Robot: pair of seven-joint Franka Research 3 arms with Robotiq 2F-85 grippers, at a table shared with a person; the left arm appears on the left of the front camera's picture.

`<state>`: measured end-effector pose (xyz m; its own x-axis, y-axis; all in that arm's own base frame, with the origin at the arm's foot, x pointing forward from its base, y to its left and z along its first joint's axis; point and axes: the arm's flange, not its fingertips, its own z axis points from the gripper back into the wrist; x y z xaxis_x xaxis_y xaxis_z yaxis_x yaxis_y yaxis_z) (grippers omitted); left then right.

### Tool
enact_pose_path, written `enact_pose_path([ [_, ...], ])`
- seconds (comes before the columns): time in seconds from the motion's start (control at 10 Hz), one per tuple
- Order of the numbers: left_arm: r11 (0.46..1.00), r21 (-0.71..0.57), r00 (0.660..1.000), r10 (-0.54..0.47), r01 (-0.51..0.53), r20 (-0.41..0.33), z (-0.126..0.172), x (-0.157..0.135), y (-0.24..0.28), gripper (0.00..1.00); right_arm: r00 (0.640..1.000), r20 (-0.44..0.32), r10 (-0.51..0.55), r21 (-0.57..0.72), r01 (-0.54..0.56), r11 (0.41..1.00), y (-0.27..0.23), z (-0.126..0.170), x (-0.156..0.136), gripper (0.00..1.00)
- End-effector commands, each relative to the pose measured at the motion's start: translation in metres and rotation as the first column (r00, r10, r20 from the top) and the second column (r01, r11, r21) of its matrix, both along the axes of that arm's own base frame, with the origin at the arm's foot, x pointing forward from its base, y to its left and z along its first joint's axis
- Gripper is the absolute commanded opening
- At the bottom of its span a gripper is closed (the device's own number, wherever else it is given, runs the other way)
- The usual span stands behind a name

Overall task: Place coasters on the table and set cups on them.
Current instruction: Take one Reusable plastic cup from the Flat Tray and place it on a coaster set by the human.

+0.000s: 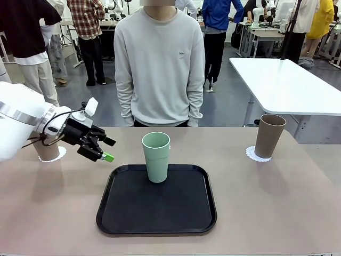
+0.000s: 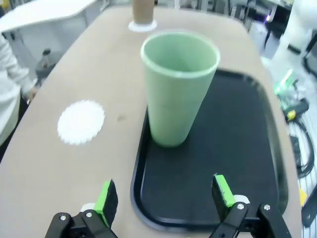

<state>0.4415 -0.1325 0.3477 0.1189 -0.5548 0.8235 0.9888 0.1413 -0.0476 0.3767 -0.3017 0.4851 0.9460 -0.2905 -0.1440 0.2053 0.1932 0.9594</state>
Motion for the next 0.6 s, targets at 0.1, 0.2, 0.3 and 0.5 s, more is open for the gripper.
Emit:
enact_pose_path([
  [0.1, 0.992, -0.122, 0.999, -0.042, 0.038, -0.032, -0.0121, -0.0077, 0.004, 1.0, 1.0, 0.002, -0.009, 0.015, 0.009, 1.0, 0.0015, 0.0011, 0.0003, 1.0],
  [0.2, 0.992, -0.13, 0.998, -0.002, -0.005, -0.057, -0.0134, -0.0087, 0.0048, 1.0, 1.0, 0.002, -0.009, 0.015, 0.009, 1.0, 0.0015, 0.0011, 0.0003, 1.0],
  [0.3, 0.991, -0.13, 0.997, 0.002, -0.012, -0.079, -0.0118, -0.0099, 0.0058, 1.0, 1.0, 0.002, -0.009, 0.015, 0.009, 1.0, 0.0015, 0.0011, 0.0003, 1.0],
  [0.5, 0.994, -0.11, 0.998, -0.033, 0.026, -0.054, -0.0074, -0.0077, 0.0033, 1.0, 1.0, 0.002, -0.009, 0.015, 0.009, 1.0, 0.0015, 0.0011, 0.0003, 1.0],
])
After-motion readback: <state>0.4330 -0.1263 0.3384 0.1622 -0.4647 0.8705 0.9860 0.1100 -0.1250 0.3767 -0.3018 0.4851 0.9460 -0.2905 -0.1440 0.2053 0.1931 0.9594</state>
